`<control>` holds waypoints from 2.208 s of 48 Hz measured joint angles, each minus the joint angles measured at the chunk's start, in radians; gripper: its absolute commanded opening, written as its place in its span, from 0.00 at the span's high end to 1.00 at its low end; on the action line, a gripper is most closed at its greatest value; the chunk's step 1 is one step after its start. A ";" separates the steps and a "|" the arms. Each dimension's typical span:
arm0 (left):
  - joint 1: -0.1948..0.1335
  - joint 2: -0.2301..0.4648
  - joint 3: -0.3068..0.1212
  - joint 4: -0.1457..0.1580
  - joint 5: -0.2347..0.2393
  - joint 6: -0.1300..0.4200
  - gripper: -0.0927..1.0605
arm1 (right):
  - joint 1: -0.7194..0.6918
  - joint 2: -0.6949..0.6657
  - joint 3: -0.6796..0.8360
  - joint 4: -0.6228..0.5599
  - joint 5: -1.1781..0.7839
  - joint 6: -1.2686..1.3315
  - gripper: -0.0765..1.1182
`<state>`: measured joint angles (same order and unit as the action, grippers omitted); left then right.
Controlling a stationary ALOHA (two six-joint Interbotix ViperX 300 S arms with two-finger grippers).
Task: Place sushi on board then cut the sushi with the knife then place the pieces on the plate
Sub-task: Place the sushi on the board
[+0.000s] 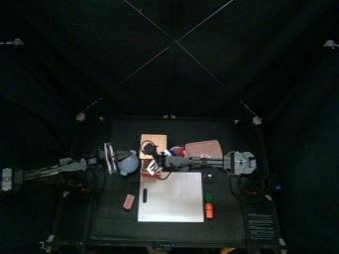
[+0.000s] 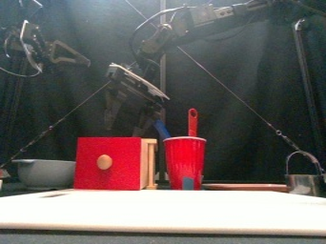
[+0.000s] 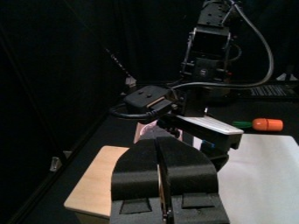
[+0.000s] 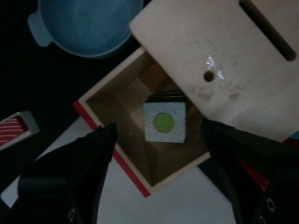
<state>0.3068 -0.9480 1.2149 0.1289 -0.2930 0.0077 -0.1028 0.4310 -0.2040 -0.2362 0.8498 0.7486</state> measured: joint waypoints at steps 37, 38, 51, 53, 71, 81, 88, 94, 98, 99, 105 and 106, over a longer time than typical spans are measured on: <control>0.000 -0.002 0.000 0.002 0.000 0.002 0.85 | 0.002 0.052 -0.031 -0.063 0.066 0.069 0.07; 0.000 0.000 0.002 0.002 -0.002 0.000 0.85 | 0.002 0.054 -0.035 -0.063 0.067 0.071 0.07; -0.002 -0.002 0.000 0.002 -0.002 0.000 0.85 | 0.002 0.075 -0.063 -0.063 0.081 0.077 0.08; -0.002 0.000 0.000 0.002 -0.002 0.000 0.85 | 0.003 0.077 -0.066 -0.064 0.081 0.075 0.08; -0.002 0.000 0.000 0.002 0.000 0.000 0.85 | 0.002 0.083 -0.080 -0.074 0.086 0.074 0.08; -0.002 -0.002 0.002 0.000 -0.002 0.002 0.85 | 0.003 0.084 -0.081 -0.078 0.091 0.072 0.14; -0.002 0.000 0.000 0.002 -0.002 0.000 0.85 | 0.003 0.087 -0.091 -0.081 0.091 0.069 0.34; -0.002 0.000 0.003 0.000 -0.002 0.000 0.85 | 0.005 0.087 -0.094 -0.081 0.092 0.067 0.39; -0.002 0.000 0.003 0.000 0.000 0.000 0.85 | 0.011 0.087 -0.104 -0.081 0.095 0.067 0.39; -0.002 0.000 0.002 0.000 -0.002 0.002 0.85 | 0.012 0.087 -0.109 -0.081 0.095 0.064 0.39; -0.002 -0.002 0.002 0.002 -0.002 0.000 0.85 | 0.038 0.086 -0.152 -0.097 0.141 0.052 0.39; -0.002 0.000 0.003 0.002 -0.002 0.000 0.85 | 0.043 0.087 -0.161 -0.103 0.152 0.051 0.39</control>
<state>0.3053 -0.9480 1.2180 0.1304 -0.2945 0.0077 -0.0598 0.5185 -0.3651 -0.3390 1.0017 0.7992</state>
